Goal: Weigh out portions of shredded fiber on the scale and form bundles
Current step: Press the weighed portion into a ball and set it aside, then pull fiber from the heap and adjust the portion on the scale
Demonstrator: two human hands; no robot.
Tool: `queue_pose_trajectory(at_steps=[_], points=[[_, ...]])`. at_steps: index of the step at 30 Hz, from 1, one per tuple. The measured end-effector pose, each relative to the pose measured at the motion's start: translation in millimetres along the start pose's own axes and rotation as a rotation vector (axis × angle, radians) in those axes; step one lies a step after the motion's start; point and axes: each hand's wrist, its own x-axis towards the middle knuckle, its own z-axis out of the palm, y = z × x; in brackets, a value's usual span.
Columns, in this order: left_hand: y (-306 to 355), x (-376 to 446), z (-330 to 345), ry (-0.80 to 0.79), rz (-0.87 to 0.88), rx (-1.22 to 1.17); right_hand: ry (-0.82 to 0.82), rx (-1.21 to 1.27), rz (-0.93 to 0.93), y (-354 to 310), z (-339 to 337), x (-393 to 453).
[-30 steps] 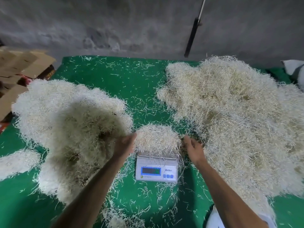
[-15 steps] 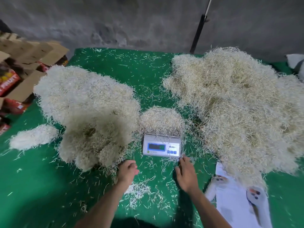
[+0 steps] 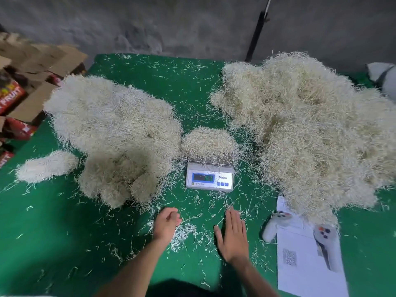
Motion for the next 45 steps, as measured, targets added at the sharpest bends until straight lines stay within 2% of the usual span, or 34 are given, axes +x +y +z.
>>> queue_pose_trajectory(at_steps=[7,8,11,13,16,20,22,26,29,32,36,39,42,45], points=[[3.1,0.5,-0.1,-0.001,-0.060,-0.005,0.094,0.065,0.049,-7.1,-18.4,0.6],[6.4,3.5,-1.9,-0.014,-0.104,-0.050,0.105,0.072,0.054,-8.5,-27.5,6.1],[28.6,18.3,-8.3,-0.105,-0.225,-0.379,0.141,0.148,0.020,-8.1,-70.6,38.4],[52.7,29.5,-10.2,-0.146,-0.170,-0.409,0.133,0.300,0.008,-10.0,-103.9,61.2],[100.7,39.2,-8.0,-0.124,0.027,-0.301,0.153,0.519,0.005,-18.1,-142.9,91.4],[170.6,48.0,6.1,-0.099,0.393,-0.077,0.265,0.668,0.033,-28.2,-182.9,132.0],[201.0,56.9,17.8,-0.053,0.498,-0.015,0.305,0.746,0.046,-32.6,-194.1,149.4],[247.8,92.1,43.1,0.010,0.591,0.272,0.327,0.820,0.064,-42.6,-207.2,178.1],[258.2,126.0,61.6,-0.057,0.545,0.615,0.220,0.890,0.132,-45.6,-213.3,199.8],[247.9,149.4,78.2,-0.170,0.434,0.596,0.018,1.042,0.260,-46.0,-211.2,216.0],[231.5,164.6,90.2,-0.110,0.529,0.643,-0.145,1.111,0.202,-27.4,-211.5,232.1],[223.8,172.4,88.3,-0.036,0.636,0.748,-0.092,1.136,0.155,-1.1,-231.2,247.2],[210.3,171.9,84.0,0.007,0.713,0.719,0.045,1.142,0.248,32.7,-257.5,264.5],[198.0,166.7,83.6,-0.002,0.797,0.706,0.110,1.175,0.309,61.1,-280.4,275.1]])
